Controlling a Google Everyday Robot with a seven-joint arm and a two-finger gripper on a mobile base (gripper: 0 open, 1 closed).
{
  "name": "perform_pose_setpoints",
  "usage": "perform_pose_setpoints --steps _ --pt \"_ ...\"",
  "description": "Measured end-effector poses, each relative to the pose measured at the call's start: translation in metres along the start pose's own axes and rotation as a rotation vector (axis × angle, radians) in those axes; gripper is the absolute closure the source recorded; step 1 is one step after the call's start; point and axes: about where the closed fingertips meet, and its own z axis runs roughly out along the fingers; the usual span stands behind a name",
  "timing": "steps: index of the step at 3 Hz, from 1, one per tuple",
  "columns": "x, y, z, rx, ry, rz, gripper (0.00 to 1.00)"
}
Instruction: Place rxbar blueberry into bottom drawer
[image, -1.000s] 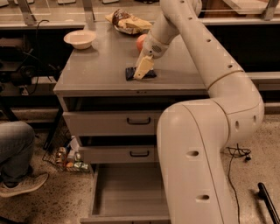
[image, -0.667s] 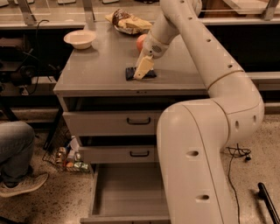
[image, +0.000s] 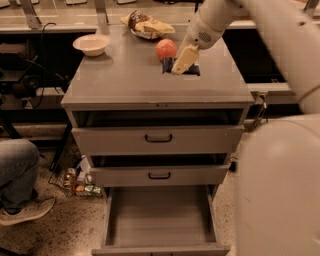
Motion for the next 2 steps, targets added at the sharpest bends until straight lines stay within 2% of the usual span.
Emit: perform_pose_setpoints --steps 1,2 --pt "-0.0087 0.0173 -0.0310 0.032 -0.003 -0.011 1.00" --pt "-0.0098 0.0173 -0.0297 0.029 -0.003 -0.013 1.00"
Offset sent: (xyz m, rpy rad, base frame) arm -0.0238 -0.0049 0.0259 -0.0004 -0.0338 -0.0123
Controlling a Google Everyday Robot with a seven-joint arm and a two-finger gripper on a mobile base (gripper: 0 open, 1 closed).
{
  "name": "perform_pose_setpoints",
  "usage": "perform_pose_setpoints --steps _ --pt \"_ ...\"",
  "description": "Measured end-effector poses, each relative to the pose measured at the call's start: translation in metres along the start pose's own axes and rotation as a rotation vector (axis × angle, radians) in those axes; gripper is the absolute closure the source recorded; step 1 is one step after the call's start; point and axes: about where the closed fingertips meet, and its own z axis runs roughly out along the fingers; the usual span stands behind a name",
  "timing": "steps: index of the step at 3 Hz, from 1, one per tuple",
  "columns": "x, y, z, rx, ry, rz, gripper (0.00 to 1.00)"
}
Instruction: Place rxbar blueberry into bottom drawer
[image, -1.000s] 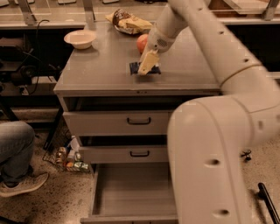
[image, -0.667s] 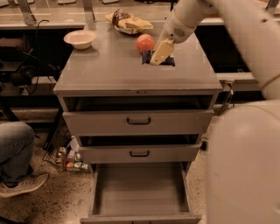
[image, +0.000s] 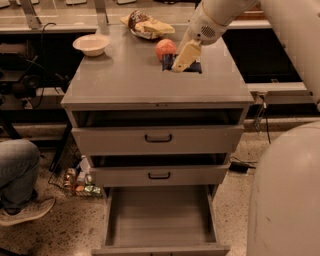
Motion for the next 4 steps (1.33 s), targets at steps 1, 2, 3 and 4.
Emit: perform_pose_setpoints --steps 1,2,3,4 --pt "0.015 0.008 0.008 -0.022 -0.004 0.057 1.00" --pt "0.013 0.043 -0.018 -0.012 -0.033 0.161 1.00" --pt "-0.007 0.110 -0.055 0.023 -0.112 0.358 1.00" --pt "0.007 0.121 -0.033 -0.013 -0.068 0.401 1.00"
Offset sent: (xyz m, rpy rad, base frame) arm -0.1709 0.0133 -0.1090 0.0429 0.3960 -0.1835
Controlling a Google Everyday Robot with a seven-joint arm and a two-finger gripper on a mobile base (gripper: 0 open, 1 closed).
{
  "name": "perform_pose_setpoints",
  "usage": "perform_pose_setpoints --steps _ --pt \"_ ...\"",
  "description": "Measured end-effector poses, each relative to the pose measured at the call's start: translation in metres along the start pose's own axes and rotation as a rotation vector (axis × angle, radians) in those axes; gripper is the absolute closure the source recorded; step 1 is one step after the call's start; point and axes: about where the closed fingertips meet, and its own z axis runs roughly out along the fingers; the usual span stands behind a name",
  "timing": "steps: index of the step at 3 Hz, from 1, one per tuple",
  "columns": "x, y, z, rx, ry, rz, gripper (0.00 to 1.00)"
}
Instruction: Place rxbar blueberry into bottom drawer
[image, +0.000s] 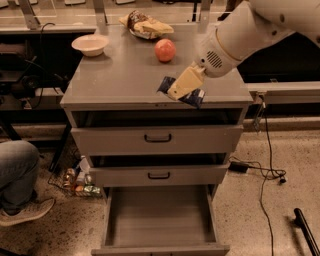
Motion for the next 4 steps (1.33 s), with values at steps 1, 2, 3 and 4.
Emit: perform_pose_setpoints --steps 1,2,3,4 --pt "-0.002 -0.001 -0.001 0.000 -0.003 -0.010 1.00" --pt "0.016 0.009 0.020 -0.027 0.026 0.035 1.00" --pt "0.055 0.041 0.063 -0.093 0.042 0.171 1.00" --pt "0.093 0.083 0.126 -0.186 0.068 0.276 1.00"
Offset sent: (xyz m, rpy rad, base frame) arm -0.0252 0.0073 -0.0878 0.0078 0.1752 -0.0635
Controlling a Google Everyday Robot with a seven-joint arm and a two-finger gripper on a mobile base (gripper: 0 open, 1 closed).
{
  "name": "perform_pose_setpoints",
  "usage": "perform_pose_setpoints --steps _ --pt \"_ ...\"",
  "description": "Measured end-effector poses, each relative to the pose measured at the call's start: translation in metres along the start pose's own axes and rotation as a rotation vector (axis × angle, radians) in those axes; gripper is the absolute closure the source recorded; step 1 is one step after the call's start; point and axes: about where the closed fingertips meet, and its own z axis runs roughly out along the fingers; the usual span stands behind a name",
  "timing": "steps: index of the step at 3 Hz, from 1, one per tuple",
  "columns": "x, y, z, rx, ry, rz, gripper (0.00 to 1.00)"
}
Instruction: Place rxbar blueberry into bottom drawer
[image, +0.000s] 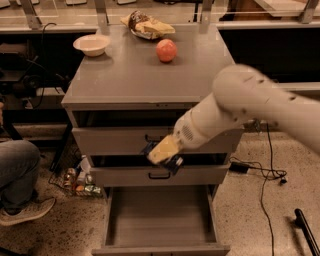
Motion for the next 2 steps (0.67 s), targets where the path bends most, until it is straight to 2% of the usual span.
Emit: perform_pose_setpoints --steps 1,2 --pt "0.050 0.016 0.094 -0.103 0.073 0.086 1.00" --pt "0.067 0.017 0.119 -0.132 0.094 0.114 1.00"
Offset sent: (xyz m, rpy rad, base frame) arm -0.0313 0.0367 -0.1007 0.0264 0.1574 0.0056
